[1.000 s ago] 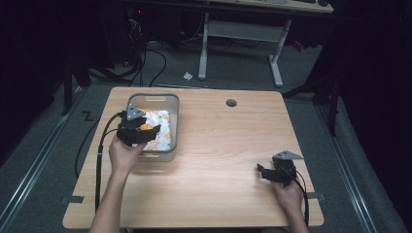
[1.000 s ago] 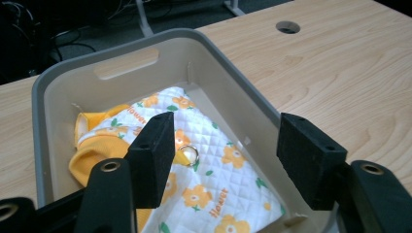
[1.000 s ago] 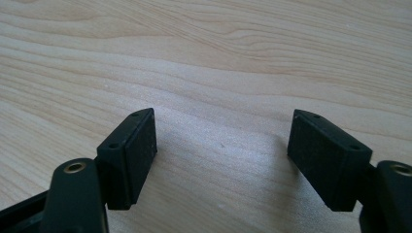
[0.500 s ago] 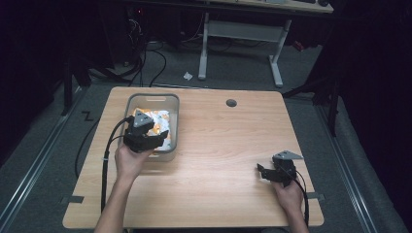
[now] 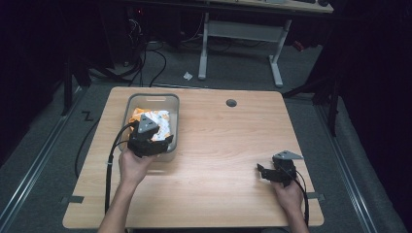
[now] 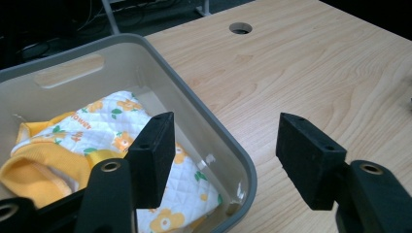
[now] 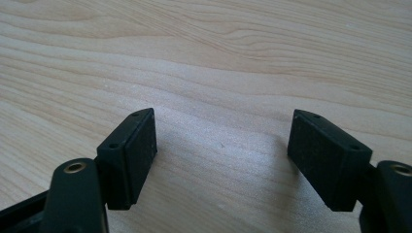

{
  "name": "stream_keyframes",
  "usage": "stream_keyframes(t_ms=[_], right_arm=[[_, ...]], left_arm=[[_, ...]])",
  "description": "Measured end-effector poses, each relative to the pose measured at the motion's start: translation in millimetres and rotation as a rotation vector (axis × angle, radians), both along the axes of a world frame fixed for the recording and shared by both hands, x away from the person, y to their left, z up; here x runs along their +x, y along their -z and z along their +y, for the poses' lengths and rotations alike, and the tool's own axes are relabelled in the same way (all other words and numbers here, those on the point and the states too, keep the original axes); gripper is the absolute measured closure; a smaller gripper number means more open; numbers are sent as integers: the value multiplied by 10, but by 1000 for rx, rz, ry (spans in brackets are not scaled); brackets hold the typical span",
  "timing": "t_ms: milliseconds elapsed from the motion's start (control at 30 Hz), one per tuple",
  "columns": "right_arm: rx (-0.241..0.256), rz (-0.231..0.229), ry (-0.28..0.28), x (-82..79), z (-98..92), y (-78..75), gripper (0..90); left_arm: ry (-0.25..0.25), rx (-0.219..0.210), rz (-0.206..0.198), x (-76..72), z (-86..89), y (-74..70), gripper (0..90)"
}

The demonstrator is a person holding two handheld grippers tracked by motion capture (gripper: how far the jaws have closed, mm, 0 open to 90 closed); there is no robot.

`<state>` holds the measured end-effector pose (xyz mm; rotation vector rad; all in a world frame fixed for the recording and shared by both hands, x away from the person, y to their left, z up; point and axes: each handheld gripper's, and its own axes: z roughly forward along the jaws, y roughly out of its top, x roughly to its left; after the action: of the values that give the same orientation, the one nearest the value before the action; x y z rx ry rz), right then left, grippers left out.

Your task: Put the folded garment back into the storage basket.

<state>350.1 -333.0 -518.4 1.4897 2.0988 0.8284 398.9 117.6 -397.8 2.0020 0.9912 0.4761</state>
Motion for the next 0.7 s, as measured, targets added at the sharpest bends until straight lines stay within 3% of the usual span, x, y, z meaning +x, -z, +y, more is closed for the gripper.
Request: stream_keyframes(t_ms=[700], right_arm=[[0, 0, 0, 0, 0, 0, 264]], left_arm=[[54, -16, 8, -117, -137, 57, 397]])
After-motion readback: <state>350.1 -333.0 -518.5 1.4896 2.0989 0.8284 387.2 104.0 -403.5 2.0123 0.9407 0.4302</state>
